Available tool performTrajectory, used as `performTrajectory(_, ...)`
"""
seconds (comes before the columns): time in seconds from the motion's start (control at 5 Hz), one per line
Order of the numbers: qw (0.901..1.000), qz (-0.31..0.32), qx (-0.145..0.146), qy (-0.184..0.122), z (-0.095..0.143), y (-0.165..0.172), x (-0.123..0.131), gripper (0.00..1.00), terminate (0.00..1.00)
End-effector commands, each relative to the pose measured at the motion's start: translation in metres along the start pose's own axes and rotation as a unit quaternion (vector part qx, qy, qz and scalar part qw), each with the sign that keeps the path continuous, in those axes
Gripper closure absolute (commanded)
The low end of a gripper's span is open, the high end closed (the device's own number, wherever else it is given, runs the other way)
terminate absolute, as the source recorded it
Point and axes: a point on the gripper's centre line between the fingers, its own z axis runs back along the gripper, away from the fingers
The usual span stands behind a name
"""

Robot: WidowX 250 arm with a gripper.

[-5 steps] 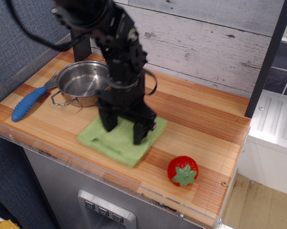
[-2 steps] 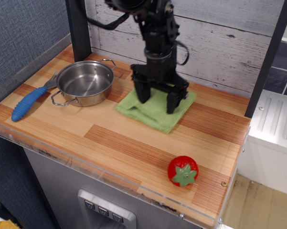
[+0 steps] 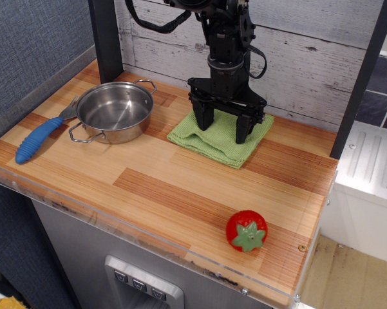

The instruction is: PICK UP THE GREEN TOWEL AND PUT ANOTHER SIDE OF THE TABLE

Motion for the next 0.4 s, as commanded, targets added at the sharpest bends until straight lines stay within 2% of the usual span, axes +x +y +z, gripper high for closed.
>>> performTrajectory(0.0,0.9973,-0.005,-0.015,-0.071,0.077,-0.014,0.021,0.0,0.0)
performTrajectory(0.2,0.9957,-0.005,-0.025,-0.089,0.103,-0.014,0.033,0.0,0.0)
